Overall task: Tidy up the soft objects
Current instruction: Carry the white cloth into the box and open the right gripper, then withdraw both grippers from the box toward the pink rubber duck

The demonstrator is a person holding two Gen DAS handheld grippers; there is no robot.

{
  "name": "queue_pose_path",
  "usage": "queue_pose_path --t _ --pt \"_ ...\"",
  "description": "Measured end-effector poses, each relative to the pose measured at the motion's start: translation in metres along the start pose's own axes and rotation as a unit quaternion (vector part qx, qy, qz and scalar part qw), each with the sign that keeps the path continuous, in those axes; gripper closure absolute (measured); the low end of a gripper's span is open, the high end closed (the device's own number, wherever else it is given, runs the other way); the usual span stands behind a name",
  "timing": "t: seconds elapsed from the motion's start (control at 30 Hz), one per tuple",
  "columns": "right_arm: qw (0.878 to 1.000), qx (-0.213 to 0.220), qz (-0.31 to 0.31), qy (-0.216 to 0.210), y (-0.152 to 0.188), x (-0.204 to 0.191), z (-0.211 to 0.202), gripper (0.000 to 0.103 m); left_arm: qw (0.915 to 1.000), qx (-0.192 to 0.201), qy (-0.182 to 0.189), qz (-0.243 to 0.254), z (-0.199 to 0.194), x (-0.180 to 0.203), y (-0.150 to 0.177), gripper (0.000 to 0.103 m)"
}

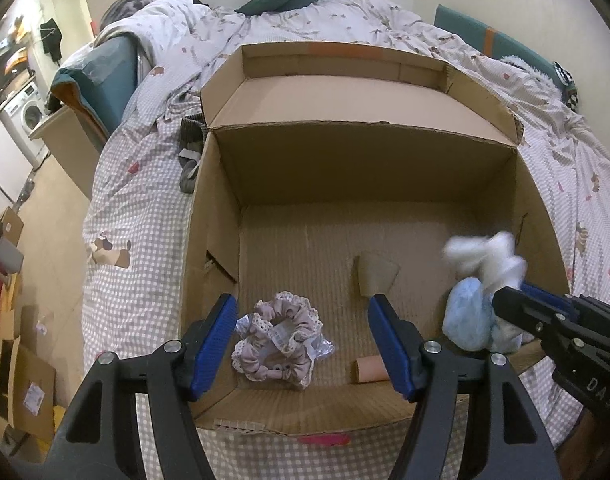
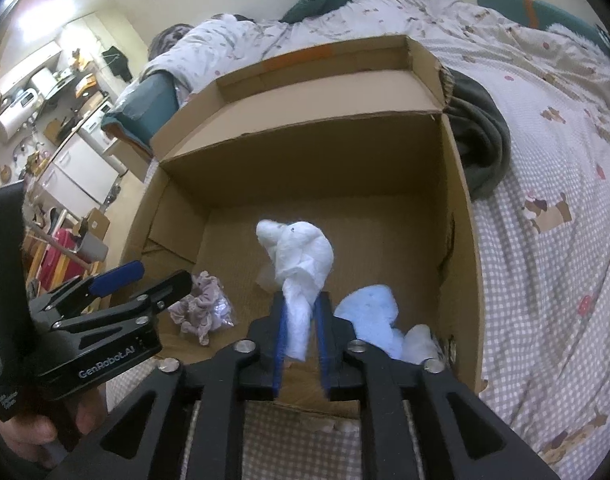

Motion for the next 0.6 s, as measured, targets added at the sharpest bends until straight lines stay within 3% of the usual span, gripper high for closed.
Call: queue_pose_path --t 0.03,0.07,0.1,0.6 --pt "1.0 -0.002 0.005 0.002 0.0004 0.0019 0.001 0.068 1.0 0.0 0.0 0.0 0.0001 -0.0003 0.0001 0.038" --pt "1.0 -0.003 0.012 -0.002 0.0008 0.0036 0.0014 0.047 1.0 -0.001 -0.001 0.0 0.0004 -0.0006 0.0003 0.038" --pt "1.0 0.001 0.023 -0.01 -0.0001 0.005 0.0002 0.033 1.0 -0.002 -0.001 -0.001 0.0005 -0.0007 0.0003 0.038" --pt "0.999 0.009 0.033 -0.014 -0.0027 0.0073 -0.0035 0.033 1.0 -0.001 -0.004 0.0 0.0005 -0.0031 -0.0001 0.038"
Point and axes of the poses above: each gripper's, at about its wrist camera, not at the fingertips, and z roughly the way its jaws point, x to its right, y to its underside, the point moved 10 cm from there along z, roughly the way its jaws point, and after that the axes turned 7 degrees about -z, right-handed, at the moved point
